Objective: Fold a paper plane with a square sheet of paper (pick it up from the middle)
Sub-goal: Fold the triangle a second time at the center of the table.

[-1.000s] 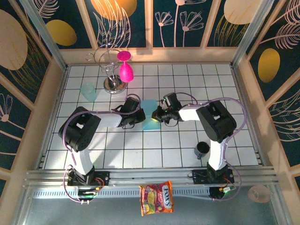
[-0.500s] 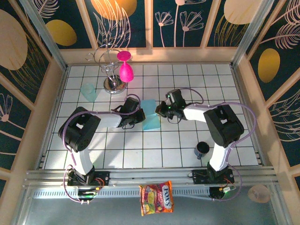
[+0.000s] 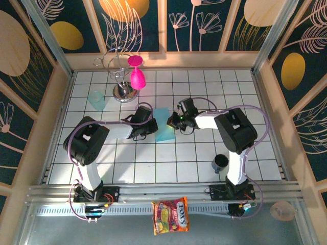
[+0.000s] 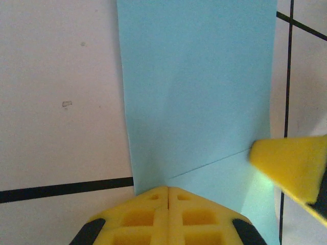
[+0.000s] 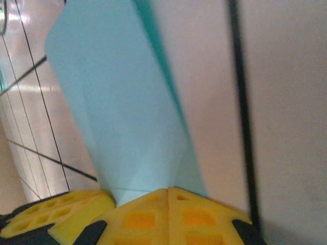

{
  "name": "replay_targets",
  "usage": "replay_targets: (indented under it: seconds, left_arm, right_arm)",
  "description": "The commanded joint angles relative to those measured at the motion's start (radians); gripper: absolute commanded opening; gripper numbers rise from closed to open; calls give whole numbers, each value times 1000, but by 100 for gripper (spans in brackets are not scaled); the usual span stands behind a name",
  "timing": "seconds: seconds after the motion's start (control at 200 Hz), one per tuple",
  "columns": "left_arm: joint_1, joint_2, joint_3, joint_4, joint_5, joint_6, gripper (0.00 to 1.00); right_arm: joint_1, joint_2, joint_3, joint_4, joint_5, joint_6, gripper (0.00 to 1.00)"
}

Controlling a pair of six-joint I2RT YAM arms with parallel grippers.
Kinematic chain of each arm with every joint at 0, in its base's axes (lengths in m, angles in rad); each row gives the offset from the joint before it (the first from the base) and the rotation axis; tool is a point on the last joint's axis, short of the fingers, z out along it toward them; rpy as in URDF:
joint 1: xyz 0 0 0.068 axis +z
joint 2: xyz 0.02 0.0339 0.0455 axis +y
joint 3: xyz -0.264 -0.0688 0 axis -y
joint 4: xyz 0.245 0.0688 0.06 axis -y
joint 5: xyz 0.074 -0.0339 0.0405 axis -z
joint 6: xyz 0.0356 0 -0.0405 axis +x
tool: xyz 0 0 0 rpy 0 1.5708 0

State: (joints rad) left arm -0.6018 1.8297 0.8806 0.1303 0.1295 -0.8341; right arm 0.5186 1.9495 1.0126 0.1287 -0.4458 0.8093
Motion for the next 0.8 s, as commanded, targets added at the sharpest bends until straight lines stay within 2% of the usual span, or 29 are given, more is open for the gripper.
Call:
replay_targets:
  seconds: [0.0,0.105,0.265,0.551,0.796]
  left_arm:
    - [10,16,-42,-161,-64,20,0]
    - [9,14,-36,-154,-55,22,0]
    - [9,13,-16,-138,-32,37,0]
    - [10,13,9,-120,12,53,0]
    - [9,-25,24,-122,27,66,0]
  right_arm:
    - [-77,-22,-26,-64,99,-29,2]
    - [-80,-76,-26,-57,94,-61,2]
    - [-7,-130,-17,-35,48,-90,2]
    - [60,-32,18,14,-75,-44,2]
    - [61,24,57,-81,-42,-84,2]
